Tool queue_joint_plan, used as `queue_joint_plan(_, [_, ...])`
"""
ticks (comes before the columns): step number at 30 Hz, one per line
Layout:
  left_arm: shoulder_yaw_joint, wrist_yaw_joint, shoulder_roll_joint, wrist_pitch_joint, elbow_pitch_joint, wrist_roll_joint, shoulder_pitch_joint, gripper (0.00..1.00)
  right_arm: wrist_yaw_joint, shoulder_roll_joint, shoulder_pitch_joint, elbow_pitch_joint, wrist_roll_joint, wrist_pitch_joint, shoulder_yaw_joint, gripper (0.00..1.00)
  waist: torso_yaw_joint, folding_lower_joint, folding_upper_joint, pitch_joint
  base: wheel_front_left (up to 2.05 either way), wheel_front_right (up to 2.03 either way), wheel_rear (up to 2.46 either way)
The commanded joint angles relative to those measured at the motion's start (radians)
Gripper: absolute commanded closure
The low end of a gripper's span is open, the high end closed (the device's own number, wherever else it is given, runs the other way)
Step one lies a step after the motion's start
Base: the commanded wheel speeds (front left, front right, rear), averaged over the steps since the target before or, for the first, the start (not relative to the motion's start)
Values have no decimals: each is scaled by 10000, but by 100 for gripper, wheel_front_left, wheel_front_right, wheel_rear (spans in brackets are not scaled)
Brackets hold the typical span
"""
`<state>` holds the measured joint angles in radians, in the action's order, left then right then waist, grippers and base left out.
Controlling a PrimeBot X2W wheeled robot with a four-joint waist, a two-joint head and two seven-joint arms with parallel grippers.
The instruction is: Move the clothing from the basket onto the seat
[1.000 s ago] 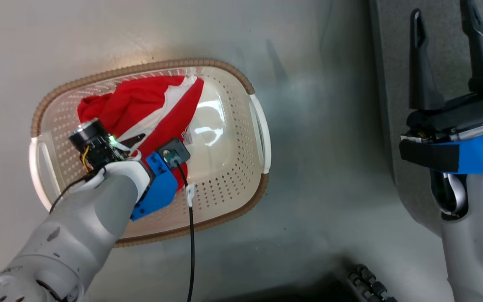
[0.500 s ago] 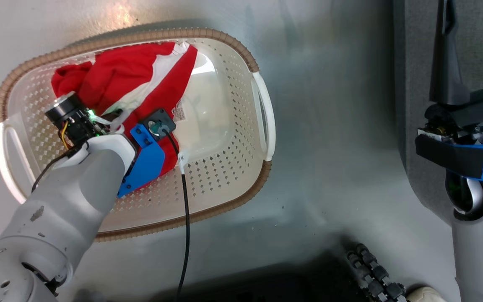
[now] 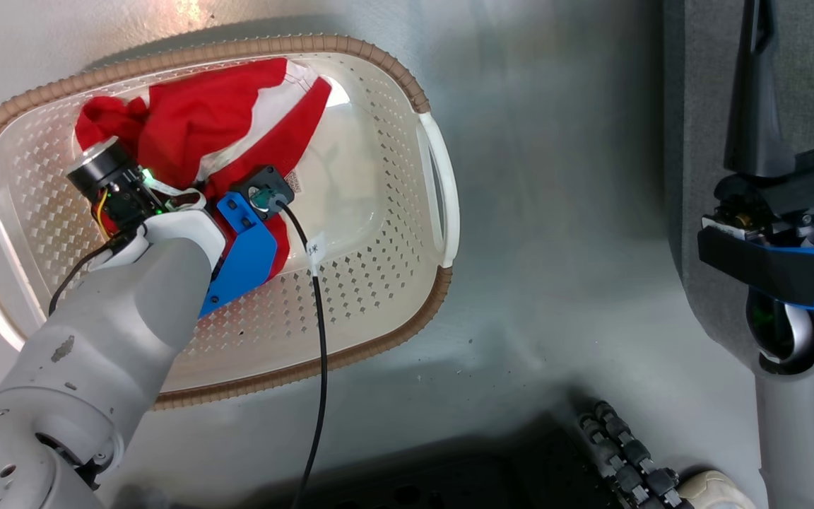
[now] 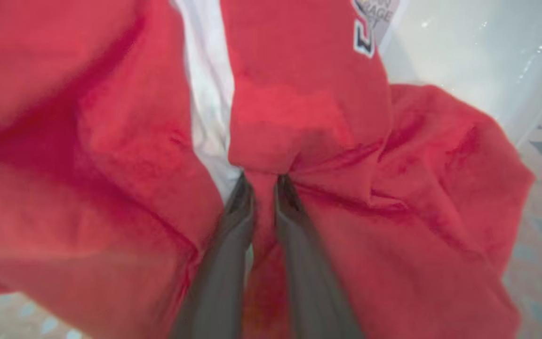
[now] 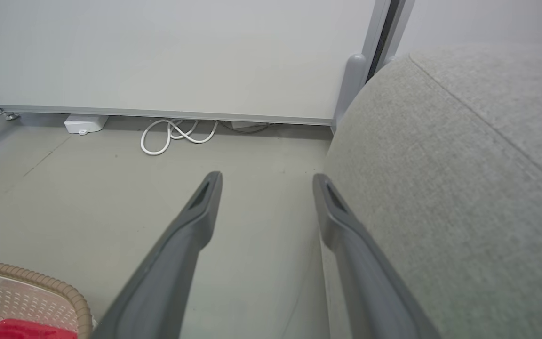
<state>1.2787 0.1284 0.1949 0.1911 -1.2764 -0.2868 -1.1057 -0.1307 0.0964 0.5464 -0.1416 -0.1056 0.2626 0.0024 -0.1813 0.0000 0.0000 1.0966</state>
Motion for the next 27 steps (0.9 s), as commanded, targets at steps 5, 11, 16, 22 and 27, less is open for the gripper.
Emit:
queue_joint_plan(5, [48,29,-9,67,8,81,199,100,-1,-120,110,65,-40,34,28,0,-9,0,0,-66,0,0,0])
queue_joint_plan(11, [47,25,94,-220,216,131,314,100,-1,-126,172,140,-36,34,-52,0,28,0,0,-281,0,0,0])
queue_joint_plan(16, [46,20,-54,-591,455,25,407,100,-1,-131,191,211,-20,34,-81,0,141,0,0,-594,0,0,0])
queue_joint_plan(22, [47,20,-407,-1104,627,-291,551,100,-1,-47,119,332,38,34,-164,0,393,0,0,-1163,0,0,0])
queue_joint_plan(27, [47,20,-683,-1644,689,-487,669,100,-1,32,-25,469,81,36,-216,0,648,0,0,-1713,0,0,0])
